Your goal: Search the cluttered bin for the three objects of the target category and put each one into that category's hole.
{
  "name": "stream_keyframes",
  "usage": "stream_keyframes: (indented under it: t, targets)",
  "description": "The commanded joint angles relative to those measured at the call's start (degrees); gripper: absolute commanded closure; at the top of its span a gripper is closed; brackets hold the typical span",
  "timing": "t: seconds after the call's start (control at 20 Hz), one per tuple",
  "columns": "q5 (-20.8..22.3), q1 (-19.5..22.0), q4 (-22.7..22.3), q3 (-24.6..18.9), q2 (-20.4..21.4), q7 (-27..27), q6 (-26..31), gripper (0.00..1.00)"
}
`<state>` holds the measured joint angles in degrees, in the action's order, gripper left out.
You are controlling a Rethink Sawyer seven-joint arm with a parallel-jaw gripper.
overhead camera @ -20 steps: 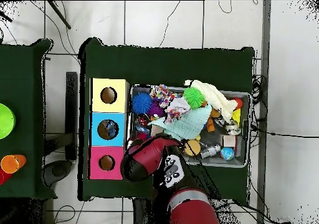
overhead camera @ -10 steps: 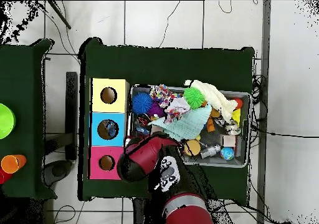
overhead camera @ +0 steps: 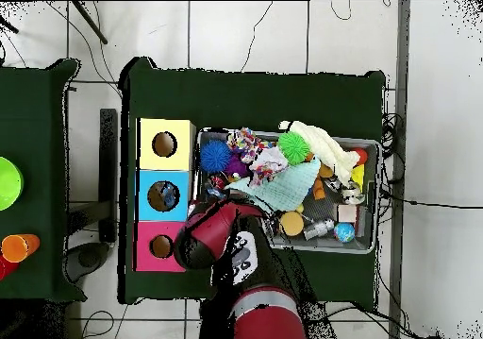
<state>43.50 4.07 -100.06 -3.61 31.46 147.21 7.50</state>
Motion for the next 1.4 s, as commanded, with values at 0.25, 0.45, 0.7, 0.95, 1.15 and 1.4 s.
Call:
stream_keyframes:
  t: [0.25, 0.45, 0.7, 0.95, 1.15, 1.4]
  targets:
    - [1.3, -3.6, 7.3, 4.3, -3.3, 1.9, -4.1, 0.0]
    - [0.8, -3.8, 6.8, 4.7, -3.0, 1.8, -3.7, 0.0]
    - [0.4, -4.7, 6.8, 5.9, -3.2, 2.3, -3.9, 0.0]
    - [-0.2, -9.0, 7.9, 11.6, -3.8, 5.1, -3.4, 0.0]
    - [-1.6, -15.3, 8.7, 19.1, -4.4, 9.0, -2.8, 0.0]
    - [-3.5, -17.2, 9.1, 21.9, -5.9, 9.2, -4.0, 0.0]
